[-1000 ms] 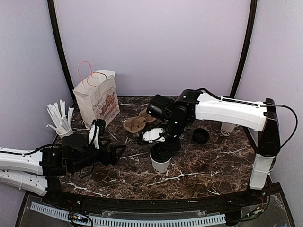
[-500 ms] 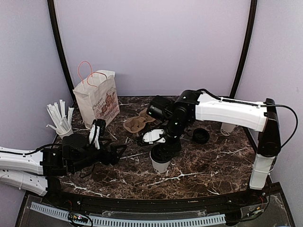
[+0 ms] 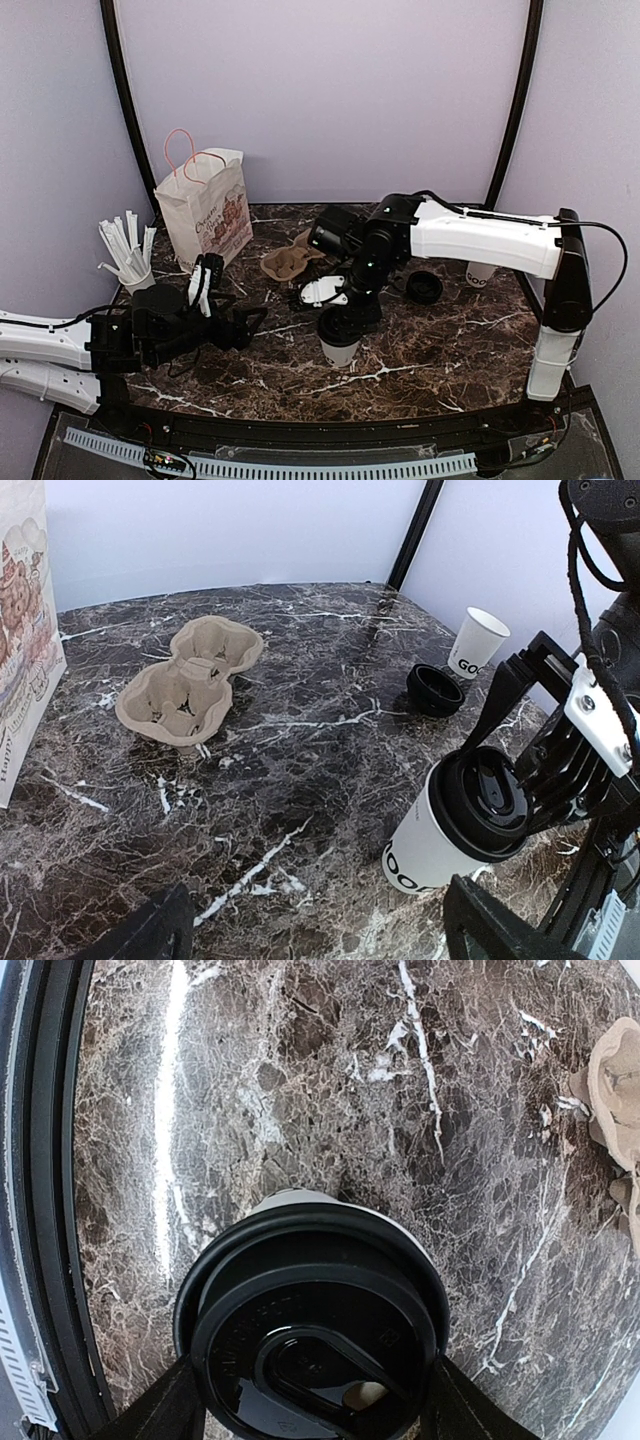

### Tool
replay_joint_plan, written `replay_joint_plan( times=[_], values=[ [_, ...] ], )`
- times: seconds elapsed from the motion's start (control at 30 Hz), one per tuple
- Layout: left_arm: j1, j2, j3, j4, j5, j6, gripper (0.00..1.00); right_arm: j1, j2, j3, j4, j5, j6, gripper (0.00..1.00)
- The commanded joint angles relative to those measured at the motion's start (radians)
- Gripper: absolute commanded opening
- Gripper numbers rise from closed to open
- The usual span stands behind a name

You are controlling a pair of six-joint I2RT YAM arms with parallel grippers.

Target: Pack the takeout coffee

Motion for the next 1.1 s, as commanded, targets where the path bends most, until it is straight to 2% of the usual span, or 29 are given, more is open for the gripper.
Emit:
replay_joint_plan(
  times=[0.0,0.4,0.67,0.87,1.07],
  values=[
    [0.006,-0.014,-0.016,0.027,-0.004,-0.001,0.89,0.01,0.021,0.016,0.012,0.01,0.012,0.68],
    [0.006,0.058,-0.014,0.078,0.047,-0.05,0.89,-0.022,0.052,-0.063,0.024,-0.078,0.004,0.67],
    [0.016,0.345,0.082,0.258,0.185,-0.248,0.89,-0.028,0.016,-0.084,0.05,-0.079,0.006,0.69],
    [0.041,0.464,0.1,0.452,0.295,-0.355,0.88,-0.031,-0.025,-0.162,0.104,-0.078,0.006,0.7],
    [0.063,0.588,0.146,0.562,0.412,-0.415,0.88,-0.039,-0.056,-0.206,0.141,-0.094,0.009,0.7]
  ],
)
